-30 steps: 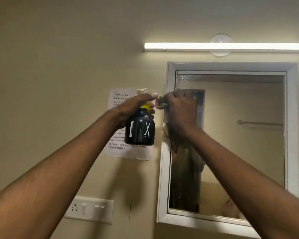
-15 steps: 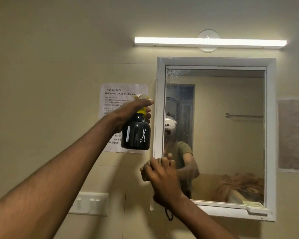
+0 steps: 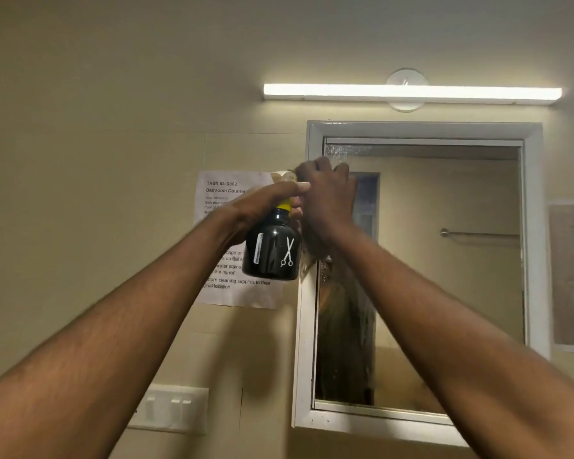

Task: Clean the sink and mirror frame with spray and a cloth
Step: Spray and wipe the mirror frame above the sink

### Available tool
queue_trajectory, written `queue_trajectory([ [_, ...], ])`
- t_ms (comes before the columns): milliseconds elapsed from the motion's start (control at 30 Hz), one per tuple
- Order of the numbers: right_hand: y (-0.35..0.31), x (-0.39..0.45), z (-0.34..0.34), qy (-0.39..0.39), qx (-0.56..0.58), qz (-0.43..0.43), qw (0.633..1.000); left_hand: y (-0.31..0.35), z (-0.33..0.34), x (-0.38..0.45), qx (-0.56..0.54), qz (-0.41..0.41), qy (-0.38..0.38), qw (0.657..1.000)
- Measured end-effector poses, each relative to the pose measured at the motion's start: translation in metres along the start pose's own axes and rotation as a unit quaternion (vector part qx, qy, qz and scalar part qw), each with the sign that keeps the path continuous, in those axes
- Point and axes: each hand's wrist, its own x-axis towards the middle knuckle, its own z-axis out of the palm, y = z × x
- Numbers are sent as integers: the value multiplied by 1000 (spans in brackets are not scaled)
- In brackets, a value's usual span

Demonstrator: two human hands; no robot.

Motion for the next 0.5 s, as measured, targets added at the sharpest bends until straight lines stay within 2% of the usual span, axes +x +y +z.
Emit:
queue_trajectory([
  [133, 1, 28, -10, -33, -34, -8, 999, -4, 3, 5, 3, 14, 55, 998],
  [200, 4, 18, -10, -13, -5, -9, 1000, -5, 1, 11, -21, 19, 74, 997],
  [267, 8, 6, -8, 16, 22, -20, 999, 1, -2, 17, -20, 31, 64, 997],
  [400, 11, 0, -8, 4, 44, -25, 999, 17, -5, 29, 24, 33, 22, 999],
  [500, 10, 0, -7, 9, 51, -22, 998, 19, -8, 34, 32, 46, 35, 998],
])
